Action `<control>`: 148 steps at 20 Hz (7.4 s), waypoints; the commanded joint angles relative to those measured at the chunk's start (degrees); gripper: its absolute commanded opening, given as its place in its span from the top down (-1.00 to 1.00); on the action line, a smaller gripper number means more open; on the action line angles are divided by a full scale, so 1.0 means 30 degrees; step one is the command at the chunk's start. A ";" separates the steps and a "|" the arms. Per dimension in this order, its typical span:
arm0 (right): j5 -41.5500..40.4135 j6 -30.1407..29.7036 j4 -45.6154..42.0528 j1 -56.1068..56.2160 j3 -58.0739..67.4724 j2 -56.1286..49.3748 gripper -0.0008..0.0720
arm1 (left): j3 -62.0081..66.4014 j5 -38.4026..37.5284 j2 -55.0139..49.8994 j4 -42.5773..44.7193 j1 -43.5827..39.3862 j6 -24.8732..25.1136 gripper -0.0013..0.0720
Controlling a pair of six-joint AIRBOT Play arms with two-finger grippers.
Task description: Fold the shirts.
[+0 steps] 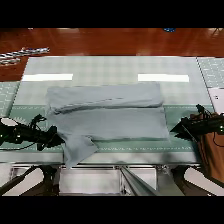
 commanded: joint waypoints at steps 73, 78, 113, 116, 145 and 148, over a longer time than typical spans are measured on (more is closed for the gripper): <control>-0.6433 -0.0168 0.9143 0.4583 0.9653 -0.9814 -0.16 | 0.4444 0.9158 0.7839 -0.0291 -0.7475 -0.1515 -0.41; -0.8138 -0.0044 1.0979 0.6011 0.9734 -1.0652 -0.16 | 0.4444 0.9253 0.7315 -0.0321 -0.7730 -0.2025 -0.41; -0.1581 0.2142 0.1472 0.6331 0.6062 1.0448 0.92 | 2.7722 0.2936 -1.7792 -0.4109 -2.3897 -0.5107 0.91; -0.1617 0.2120 0.2295 0.6331 0.6062 1.0353 0.92 | 2.7853 0.2856 -1.6247 -0.3956 -2.1318 -0.5107 0.91; -0.9267 0.3672 0.7191 2.2979 2.2848 -1.4440 -0.11 | 0.3577 0.4517 0.9879 0.2455 -0.8816 -0.4670 0.91; -0.6725 0.3024 0.8145 2.2127 2.2862 -1.4083 -0.16 | 0.3453 0.5778 0.9610 0.2310 -0.8757 -0.4663 0.91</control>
